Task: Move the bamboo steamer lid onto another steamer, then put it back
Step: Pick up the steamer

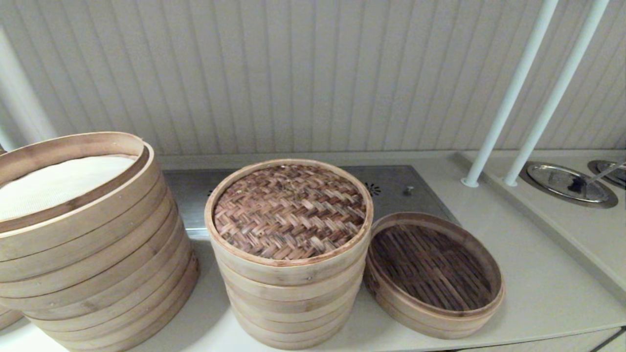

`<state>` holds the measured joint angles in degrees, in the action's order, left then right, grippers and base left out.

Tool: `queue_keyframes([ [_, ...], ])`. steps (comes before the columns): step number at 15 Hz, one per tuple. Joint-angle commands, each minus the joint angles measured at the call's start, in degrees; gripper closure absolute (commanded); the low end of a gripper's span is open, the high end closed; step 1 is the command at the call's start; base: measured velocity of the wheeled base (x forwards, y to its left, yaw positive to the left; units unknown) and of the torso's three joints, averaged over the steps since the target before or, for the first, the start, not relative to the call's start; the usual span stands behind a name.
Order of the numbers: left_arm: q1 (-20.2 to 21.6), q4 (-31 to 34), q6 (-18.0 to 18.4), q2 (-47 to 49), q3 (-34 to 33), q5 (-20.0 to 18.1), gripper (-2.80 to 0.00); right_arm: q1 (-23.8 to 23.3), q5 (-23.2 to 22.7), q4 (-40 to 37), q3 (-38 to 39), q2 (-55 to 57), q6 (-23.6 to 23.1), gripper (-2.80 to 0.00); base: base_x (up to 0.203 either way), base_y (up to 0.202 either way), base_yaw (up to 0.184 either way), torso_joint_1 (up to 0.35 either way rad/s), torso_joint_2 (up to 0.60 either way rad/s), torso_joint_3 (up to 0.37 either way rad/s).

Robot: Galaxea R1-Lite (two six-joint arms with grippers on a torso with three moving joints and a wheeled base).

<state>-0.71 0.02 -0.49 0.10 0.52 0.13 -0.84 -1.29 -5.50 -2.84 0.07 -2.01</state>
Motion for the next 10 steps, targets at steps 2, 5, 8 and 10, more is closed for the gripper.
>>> queue_keyframes([
  [2, 0.0, 0.0, 0.0, 0.0, 0.0, 0.0, 0.00, 0.0, 1.6, 5.1, 2.7, 0.1, 0.1, 0.00, 0.000, 0.000, 0.000, 0.000, 0.00, 0.000],
  [5, 0.0, 0.0, 0.0, 0.0, 0.0, 0.0, 0.00, 0.0, 1.6, 5.0, 2.7, 0.2, 0.2, 0.00, 0.000, 0.000, 0.000, 0.000, 0.00, 0.000],
  [8, 0.0, 0.0, 0.0, 0.0, 0.0, 0.0, 0.00, 0.0, 1.6, 5.1, 2.7, 0.1, 0.3, 0.00, 0.000, 0.000, 0.000, 0.000, 0.00, 0.000],
  [10, 0.0, 0.1, 0.0, 0.0, 0.0, 0.0, 0.00, 0.0, 1.6, 5.1, 2.7, 0.1, 0.3, 0.00, 0.000, 0.000, 0.000, 0.000, 0.00, 0.000],
])
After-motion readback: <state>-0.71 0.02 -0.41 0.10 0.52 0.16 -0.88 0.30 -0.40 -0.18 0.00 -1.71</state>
